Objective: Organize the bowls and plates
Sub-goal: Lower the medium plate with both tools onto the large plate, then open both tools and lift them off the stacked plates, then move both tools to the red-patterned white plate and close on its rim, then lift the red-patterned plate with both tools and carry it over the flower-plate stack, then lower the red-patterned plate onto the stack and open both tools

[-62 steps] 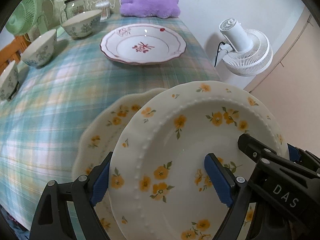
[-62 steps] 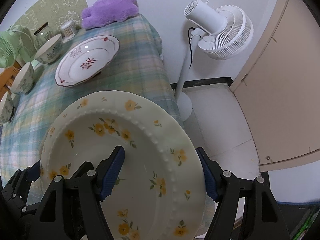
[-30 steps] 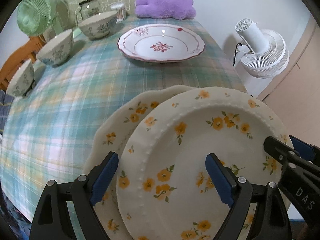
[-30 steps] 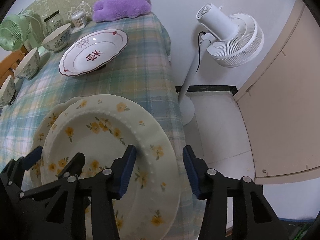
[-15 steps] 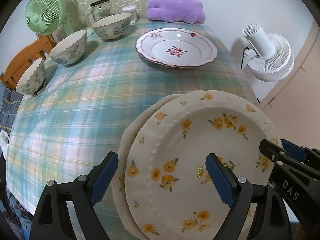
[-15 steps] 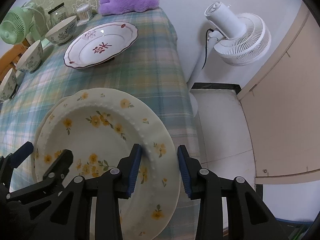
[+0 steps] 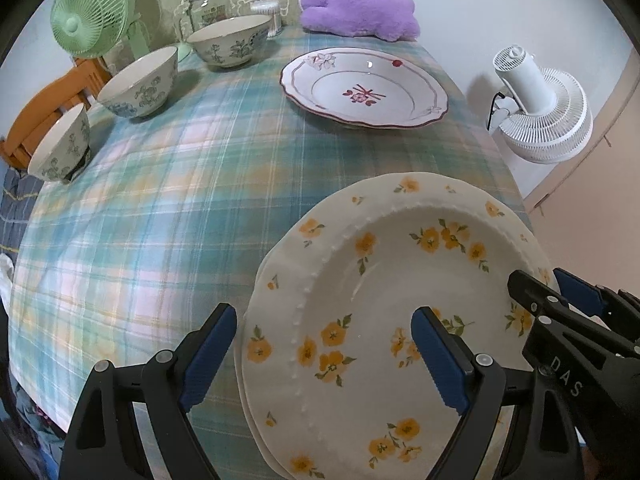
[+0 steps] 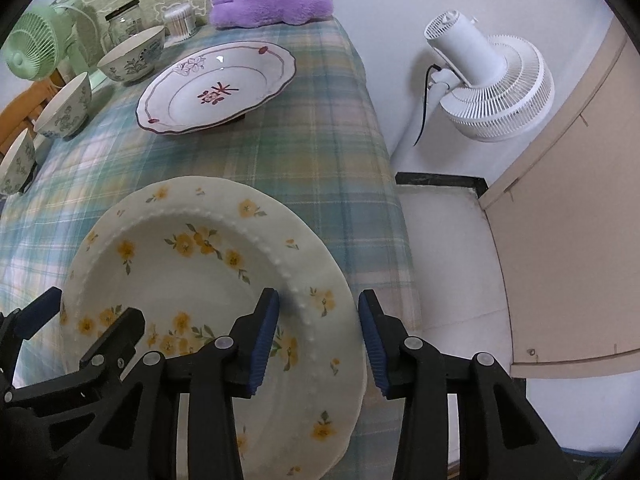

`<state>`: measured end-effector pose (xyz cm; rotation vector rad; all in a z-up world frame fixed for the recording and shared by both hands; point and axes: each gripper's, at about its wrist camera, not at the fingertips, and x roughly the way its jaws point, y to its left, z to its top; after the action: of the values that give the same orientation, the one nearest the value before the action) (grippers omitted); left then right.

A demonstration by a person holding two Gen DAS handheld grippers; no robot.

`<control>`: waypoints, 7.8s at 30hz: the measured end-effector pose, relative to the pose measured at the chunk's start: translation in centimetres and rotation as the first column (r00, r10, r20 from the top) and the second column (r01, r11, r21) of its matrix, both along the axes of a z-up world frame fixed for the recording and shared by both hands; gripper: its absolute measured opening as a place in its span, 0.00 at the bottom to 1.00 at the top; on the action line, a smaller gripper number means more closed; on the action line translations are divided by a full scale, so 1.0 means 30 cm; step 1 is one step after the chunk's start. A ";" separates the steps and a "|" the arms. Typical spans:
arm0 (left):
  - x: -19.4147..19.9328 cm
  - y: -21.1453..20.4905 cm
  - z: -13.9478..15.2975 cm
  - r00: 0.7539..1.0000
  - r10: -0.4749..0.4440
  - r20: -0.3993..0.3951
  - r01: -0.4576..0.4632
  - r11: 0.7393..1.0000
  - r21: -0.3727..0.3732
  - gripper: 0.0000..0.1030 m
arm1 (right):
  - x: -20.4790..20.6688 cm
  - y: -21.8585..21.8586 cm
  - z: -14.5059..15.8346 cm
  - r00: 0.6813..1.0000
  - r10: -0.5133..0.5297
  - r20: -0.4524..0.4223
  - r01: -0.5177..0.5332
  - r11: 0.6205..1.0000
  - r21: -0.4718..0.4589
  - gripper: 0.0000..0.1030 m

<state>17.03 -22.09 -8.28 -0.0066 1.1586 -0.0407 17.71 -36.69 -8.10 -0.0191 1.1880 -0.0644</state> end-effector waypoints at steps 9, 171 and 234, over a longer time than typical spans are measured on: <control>-0.018 0.004 0.016 1.000 -0.001 0.005 0.001 1.000 0.007 0.88 | 0.001 -0.011 0.001 1.000 0.000 -0.014 0.001 0.999 0.048 0.48; 0.071 0.179 0.204 0.970 -0.207 0.126 0.219 0.972 -0.088 0.69 | -0.007 0.233 0.276 0.955 -0.259 0.145 0.256 0.966 0.044 0.47; -0.022 -0.048 0.039 0.997 -0.057 0.061 0.053 0.997 0.064 0.70 | -0.041 -0.031 0.054 0.996 -0.082 -0.038 0.086 0.991 0.102 0.28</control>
<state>16.36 -23.53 -7.11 0.0808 1.0966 -0.0531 16.49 -37.61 -6.48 0.1219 1.2244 -0.0765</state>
